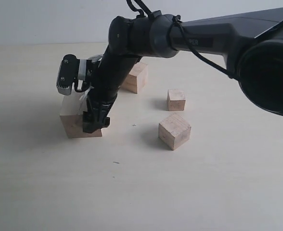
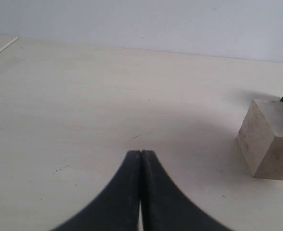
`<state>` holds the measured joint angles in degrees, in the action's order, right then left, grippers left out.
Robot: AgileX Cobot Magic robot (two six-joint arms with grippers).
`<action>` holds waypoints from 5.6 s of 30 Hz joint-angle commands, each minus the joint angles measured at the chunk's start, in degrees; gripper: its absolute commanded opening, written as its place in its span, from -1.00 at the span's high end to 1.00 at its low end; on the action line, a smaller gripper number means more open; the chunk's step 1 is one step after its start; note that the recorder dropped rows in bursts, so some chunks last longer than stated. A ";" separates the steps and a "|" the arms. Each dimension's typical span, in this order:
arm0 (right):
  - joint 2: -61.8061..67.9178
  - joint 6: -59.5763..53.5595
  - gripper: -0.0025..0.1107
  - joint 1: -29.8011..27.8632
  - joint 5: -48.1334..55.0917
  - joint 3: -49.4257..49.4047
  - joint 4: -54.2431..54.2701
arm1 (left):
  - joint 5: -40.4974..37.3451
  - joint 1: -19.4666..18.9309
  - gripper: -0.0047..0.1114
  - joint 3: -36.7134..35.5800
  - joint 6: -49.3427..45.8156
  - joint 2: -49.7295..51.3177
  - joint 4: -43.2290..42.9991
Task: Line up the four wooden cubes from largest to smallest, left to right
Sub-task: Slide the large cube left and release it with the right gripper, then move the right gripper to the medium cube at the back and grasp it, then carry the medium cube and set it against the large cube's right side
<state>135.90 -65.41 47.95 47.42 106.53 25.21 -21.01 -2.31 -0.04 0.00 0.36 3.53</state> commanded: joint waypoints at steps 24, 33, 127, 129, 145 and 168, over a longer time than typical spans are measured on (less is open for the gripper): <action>-10.59 6.38 -0.84 -1.08 3.66 0.08 1.73 | 0.58 0.19 0.92 0.04 0.00 -0.36 -0.12; -17.67 19.67 -0.83 -1.08 -1.51 0.08 -11.26 | 0.58 0.19 0.92 0.04 0.00 -0.36 -0.12; -2.22 -7.61 0.96 -14.88 21.25 1.71 11.66 | 0.58 0.19 0.92 0.04 0.00 -0.36 -0.12; -2.13 -7.61 0.96 -13.58 20.99 1.71 10.10 | 0.58 0.19 0.92 0.04 0.00 -0.36 -0.12; 0.86 -6.77 0.96 -12.31 15.85 1.71 8.26 | 0.58 0.19 0.92 0.04 0.00 -0.36 -0.12; -17.09 -5.42 0.96 -11.70 -1.21 -18.83 8.27 | 0.58 0.19 0.92 0.04 0.00 -0.36 -0.12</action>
<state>121.73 -66.91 36.61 53.39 93.06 31.52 -21.01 -2.31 -0.04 0.00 0.36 3.53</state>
